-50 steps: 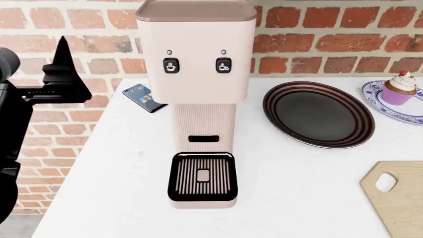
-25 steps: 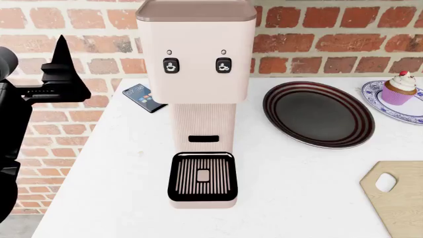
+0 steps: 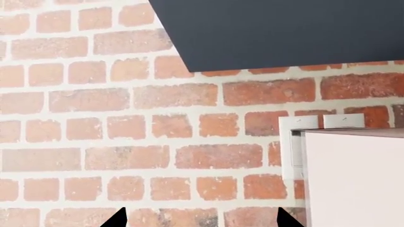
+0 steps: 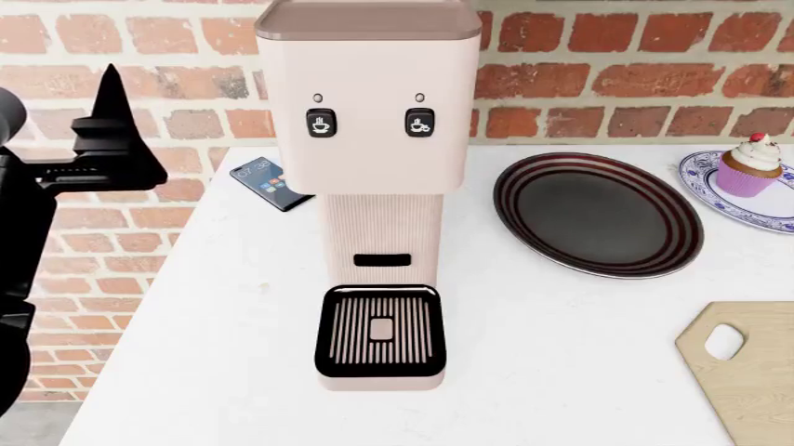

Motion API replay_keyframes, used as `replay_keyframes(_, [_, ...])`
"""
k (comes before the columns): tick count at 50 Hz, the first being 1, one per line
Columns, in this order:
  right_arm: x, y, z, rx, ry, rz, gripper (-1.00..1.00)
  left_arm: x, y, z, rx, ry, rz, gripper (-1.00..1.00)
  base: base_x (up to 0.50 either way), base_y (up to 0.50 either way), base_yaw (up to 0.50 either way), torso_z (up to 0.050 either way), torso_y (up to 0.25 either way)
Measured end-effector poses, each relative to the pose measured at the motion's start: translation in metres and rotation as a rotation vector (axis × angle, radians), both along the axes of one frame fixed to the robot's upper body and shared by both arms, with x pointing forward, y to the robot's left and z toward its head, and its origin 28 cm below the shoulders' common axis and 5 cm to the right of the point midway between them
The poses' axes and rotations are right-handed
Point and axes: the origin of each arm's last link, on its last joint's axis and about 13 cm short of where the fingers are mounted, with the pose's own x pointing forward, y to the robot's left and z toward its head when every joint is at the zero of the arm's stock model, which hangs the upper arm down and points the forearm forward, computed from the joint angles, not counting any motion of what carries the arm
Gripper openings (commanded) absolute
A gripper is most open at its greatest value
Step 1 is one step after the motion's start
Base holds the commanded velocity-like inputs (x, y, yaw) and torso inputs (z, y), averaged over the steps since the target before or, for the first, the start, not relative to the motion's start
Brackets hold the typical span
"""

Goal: From the different types of pastries on the counter, select a croissant and place it on the cutting board. Then retrieve a jar of jam from the cabinet and place it alongside the croissant on the cutting board.

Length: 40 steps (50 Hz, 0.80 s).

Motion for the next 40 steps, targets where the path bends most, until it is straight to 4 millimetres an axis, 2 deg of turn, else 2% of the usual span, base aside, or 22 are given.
replay_keyframes(21, [-0.017,0.005,-0.02,0.02,0.032,-0.004,-1.0,-0.001,0.0,0.0,-0.003,-0.001,0.001,1.0,-0.01,0.01,0.01,0.0,0.0])
replay_keyframes(40, [0.001,0.013,-0.038,0.042,0.054,0.059,-1.0,0.0,0.0,0.0,-0.008,-0.006,0.0,1.0,0.0,0.01,0.01,0.0,0.0])
